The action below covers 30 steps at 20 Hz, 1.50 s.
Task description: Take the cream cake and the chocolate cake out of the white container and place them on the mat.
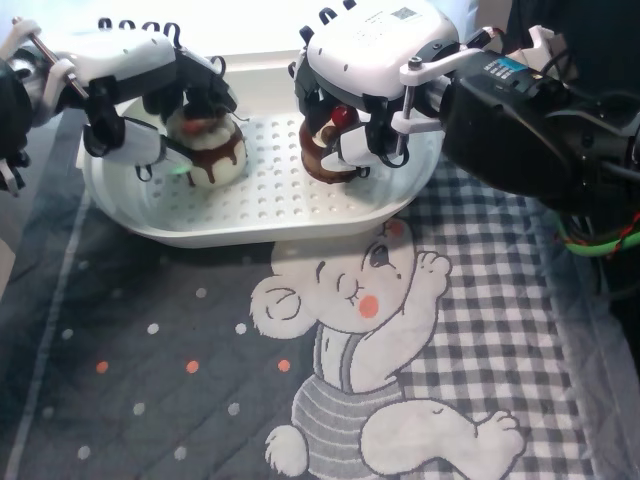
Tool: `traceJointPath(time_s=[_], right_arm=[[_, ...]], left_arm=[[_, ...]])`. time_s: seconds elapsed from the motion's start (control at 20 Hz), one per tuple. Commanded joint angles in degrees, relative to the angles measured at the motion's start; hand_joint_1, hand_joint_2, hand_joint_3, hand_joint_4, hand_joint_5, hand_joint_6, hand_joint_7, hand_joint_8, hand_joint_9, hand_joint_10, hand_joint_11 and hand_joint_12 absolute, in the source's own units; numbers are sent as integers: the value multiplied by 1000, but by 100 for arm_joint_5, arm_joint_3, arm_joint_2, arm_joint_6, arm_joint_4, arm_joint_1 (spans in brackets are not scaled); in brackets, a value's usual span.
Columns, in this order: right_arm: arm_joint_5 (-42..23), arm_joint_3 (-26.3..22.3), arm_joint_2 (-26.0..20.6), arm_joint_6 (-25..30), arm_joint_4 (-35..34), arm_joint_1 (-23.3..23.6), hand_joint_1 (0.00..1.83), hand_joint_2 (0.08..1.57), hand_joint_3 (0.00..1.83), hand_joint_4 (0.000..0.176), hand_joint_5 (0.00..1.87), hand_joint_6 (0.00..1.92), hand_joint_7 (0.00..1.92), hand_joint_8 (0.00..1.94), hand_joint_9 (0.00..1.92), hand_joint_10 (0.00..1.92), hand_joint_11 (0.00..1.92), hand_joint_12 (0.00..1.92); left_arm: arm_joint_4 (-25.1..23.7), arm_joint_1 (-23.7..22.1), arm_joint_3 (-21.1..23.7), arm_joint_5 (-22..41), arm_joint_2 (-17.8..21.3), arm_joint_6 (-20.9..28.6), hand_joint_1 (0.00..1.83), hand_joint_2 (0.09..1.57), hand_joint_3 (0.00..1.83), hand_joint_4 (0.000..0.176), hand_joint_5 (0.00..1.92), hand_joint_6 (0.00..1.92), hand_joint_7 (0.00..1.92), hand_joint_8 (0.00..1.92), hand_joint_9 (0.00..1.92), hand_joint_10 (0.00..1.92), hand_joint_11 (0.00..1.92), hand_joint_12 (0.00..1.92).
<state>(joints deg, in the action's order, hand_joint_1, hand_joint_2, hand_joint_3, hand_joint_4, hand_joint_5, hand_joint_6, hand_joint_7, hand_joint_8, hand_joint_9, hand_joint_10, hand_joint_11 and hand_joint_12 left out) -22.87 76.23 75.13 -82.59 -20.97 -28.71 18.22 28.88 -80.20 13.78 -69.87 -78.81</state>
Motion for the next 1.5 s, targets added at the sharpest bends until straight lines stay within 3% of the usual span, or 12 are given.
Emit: traceJointPath(time_s=[0.0,0.15,0.2,0.5,0.6,0.65,0.8,0.9,1.05,1.1,1.3,1.45], right_arm=[[-587,32,3,-54,98,100,1355,1161,2,0,941,1069,842,1058,775,1420,554,1562],[-588,30,3,-54,90,100,1355,1167,0,0,932,1071,822,1094,771,1445,564,1594],[-590,30,3,-54,90,100,1359,1160,0,0,932,1046,837,1089,797,1425,591,1573],[-950,-211,-38,-54,92,100,1369,1146,0,0,933,897,881,1126,842,1418,648,1577],[-1188,-400,-205,-53,128,100,1277,1158,0,0,897,881,920,1302,826,1396,679,1739],[-1296,-484,-290,-53,144,100,1342,1172,2,0,831,938,875,1234,822,1462,675,1665],[-1742,-932,-707,-53,346,100,1256,1169,1,0,856,915,927,1352,945,1410,821,1745],[-2087,-1268,-992,-53,478,98,1259,1150,0,0,932,836,935,1333,919,1312,775,1714],[-2534,-1786,-1420,-53,759,89,1368,1160,0,0,865,924,881,1175,839,1461,728,1649],[-2632,-1919,-1525,-53,839,65,1263,1134,0,0,936,933,960,1153,876,1256,718,1632],[-3379,-2551,-2005,-53,991,-569,1216,1241,1,0,814,947,714,1688,806,1907,813,1920],[-3611,-2854,-2209,-53,992,-880,1248,1125,0,0,963,898,988,1177,704,1467,585,1838]], left_arm=[[-6,9,-41,394,-24,-35,1317,1279,0,0,613,1423,641,1433,672,1621,470,1442],[124,93,-114,382,-61,-35,1325,1260,0,0,678,1368,678,1388,671,1609,497,1477],[167,117,-131,382,-72,-35,1338,1245,0,0,678,1179,728,1404,749,1648,624,1625],[240,155,69,778,46,-39,1331,1256,0,0,635,1263,687,1431,731,1615,607,1643],[155,116,303,1044,221,-39,1197,1266,2,0,677,1354,721,1503,866,1826,863,1894],[117,108,441,1184,328,-39,1308,1255,0,0,710,1086,693,1524,742,1700,603,1824],[-116,97,965,1671,761,-35,1336,1233,0,0,671,1333,728,1326,763,1506,540,1509],[-289,110,1308,1947,1048,-30,1340,1227,0,0,661,1302,759,1297,776,1511,583,1500],[-546,222,1825,2410,1450,-30,1342,1219,0,0,701,1270,767,1296,772,1496,607,1515],[-616,282,1982,2546,1577,-30,1342,1218,0,0,709,1270,764,1294,770,1491,600,1515],[-855,599,2606,2996,2028,-30,1344,1211,0,0,716,1310,784,1242,772,1456,572,1495],[-930,864,2996,3289,2322,-30,1350,1194,0,0,721,1256,809,1216,839,1389,693,1419]])
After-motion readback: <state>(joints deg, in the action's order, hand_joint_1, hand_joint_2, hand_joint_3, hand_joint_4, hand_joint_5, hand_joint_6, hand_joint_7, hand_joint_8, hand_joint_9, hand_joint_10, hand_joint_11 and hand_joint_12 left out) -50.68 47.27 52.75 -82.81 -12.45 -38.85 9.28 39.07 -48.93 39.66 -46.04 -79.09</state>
